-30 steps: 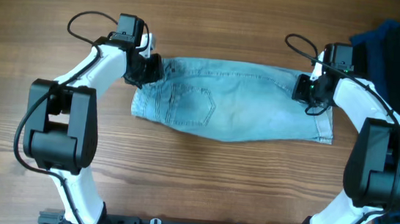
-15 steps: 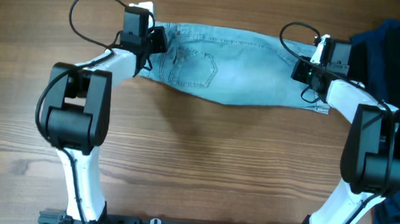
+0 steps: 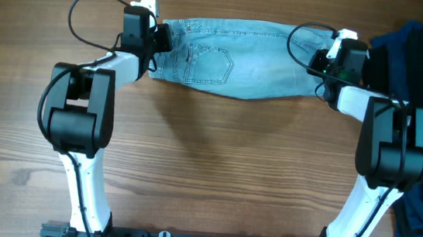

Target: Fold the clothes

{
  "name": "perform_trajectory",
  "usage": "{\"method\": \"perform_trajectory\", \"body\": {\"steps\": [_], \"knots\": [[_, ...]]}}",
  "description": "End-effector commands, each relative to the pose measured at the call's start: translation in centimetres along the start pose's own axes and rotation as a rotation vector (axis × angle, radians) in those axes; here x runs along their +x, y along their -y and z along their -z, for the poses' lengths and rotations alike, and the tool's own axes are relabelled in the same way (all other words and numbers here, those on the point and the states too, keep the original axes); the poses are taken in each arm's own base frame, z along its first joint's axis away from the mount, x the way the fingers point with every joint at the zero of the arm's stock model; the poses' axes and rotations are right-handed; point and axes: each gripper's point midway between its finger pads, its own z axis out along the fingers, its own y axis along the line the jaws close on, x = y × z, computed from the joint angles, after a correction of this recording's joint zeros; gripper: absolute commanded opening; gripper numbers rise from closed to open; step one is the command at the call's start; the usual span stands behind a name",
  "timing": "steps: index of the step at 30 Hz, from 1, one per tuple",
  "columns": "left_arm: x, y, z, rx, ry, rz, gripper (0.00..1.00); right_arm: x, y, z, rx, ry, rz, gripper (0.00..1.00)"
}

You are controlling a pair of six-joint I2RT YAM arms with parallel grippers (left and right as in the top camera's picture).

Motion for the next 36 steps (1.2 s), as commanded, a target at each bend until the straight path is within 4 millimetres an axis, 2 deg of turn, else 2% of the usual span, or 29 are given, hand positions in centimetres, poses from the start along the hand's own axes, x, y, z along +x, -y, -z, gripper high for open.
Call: {"method": "perform_trajectory", "body": {"steps": [1,4,8,10,13,16,19,21,23,25,27,31,34,35,36], "knots": [[2.1,-5.3,0.4,-0.143,-0.060,0.017,0.04,-0.9,0.8,1.4,0.049,-0.002,0.041,0.04],[-0.8,-3.6,2.4,-0.103,-0.015,-0.044,0.04,-3.6,0.0,4.0,0.034,0.026,0.063,0.04],[-3.8,-2.0,5.6,-0.092,0.018,-0.049,0.04,-5.2,-0.6,7.3,0.037,0.014,0.062,0.04],[-5.3,-1.0,7.9,-0.085,0.029,-0.051,0.04,-6.0,-0.9,9.2,0.037,0.006,0.074,0.04],[-6.4,0.3,12.1,-0.090,0.010,-0.048,0.04,-5.5,-1.0,12.0,0.046,-0.058,0.083,0.04],[-6.4,1.3,16.6,-0.100,-0.032,-0.040,0.04,-3.3,-0.9,14.8,0.064,-0.174,0.076,0.04],[-4.1,1.6,19.1,-0.118,-0.139,-0.023,0.04,-0.4,-0.5,16.7,0.080,-0.310,0.065,0.04],[0.5,1.4,20.1,-0.149,-0.323,-0.010,0.04,2.1,-0.2,18.4,0.094,-0.421,0.055,0.04],[2.7,1.3,20.9,-0.171,-0.418,0.007,0.04,3.3,-0.1,19.2,0.103,-0.480,0.041,0.04],[4.9,0.9,22.2,-0.225,-0.506,0.126,0.04,5.5,0.1,20.7,0.135,-0.581,-0.030,0.04],[6.7,0.6,23.3,-0.265,-0.581,0.188,0.04,7.7,0.3,22.3,0.162,-0.688,-0.065,0.04],[9.1,0.4,25.2,-0.302,-0.697,0.231,0.04,10.1,0.5,24.6,0.220,-0.813,-0.154,0.04],[10.6,0.1,25.9,-0.324,-0.755,0.239,0.04,11.1,0.6,25.8,0.234,-0.877,-0.157,0.04],[11.3,-0.1,26.0,-0.331,-0.773,0.242,0.04,11.3,0.6,26.1,0.236,-0.890,-0.156,0.06],[11.9,-0.3,26.1,-0.337,-0.790,0.245,0.04,11.5,0.6,26.3,0.237,-0.902,-0.154,0.23]]}}
